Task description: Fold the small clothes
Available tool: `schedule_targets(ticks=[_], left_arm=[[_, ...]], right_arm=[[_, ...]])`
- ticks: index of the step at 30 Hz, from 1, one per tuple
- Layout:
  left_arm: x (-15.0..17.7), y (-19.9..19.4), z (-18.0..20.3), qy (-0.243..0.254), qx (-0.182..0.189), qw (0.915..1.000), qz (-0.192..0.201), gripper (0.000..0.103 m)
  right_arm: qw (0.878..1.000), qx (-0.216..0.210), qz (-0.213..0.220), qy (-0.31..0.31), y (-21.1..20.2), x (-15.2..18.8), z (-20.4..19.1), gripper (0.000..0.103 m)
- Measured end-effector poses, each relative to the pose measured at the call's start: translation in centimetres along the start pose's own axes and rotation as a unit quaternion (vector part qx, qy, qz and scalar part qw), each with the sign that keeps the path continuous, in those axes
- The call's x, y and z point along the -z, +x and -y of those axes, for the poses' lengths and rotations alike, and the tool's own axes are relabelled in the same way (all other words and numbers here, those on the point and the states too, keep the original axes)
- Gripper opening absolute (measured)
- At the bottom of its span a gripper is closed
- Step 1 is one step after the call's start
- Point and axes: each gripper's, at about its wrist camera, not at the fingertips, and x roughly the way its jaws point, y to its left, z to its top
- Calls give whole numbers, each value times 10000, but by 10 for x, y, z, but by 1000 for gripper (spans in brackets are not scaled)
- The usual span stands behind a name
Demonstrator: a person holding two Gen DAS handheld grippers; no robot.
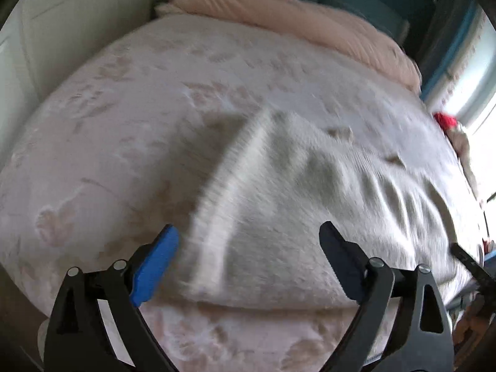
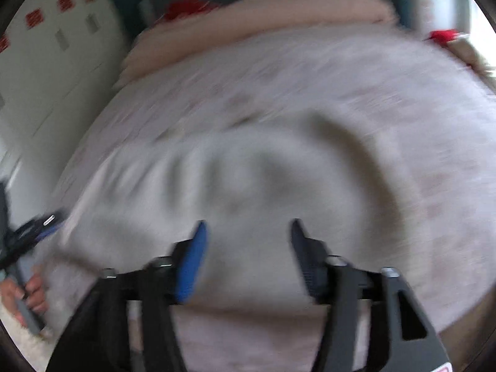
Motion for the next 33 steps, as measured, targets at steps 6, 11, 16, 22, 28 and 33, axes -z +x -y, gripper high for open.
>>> schedule_targets(ticks=[6,11,16,22,28,33], left_arm=[[14,52,-3,287,-658,9948,-722,79],[17,58,-16,-95,-639,9951,-749,80],[-4,3,8,56,-655,9976,-194,78],[-20,23,76,549,-308,9976,-287,81],[-2,78,73,476,-734,9928,-816,83],[-3,80,71,668,-697,9922,-785,86]], right_arm=[[9913,701,-591,946,34,-1,93,10],[9825,661,-627,1622,39,8,135,8],[9925,506,-70,1109,1,-13,69,19],[9874,-1442,-638,-146,54,-22,-100,17],[9861,-1057,-1175,-507,127,-25,-118,0],[9948,106,-694,741,89,-36,45,0]])
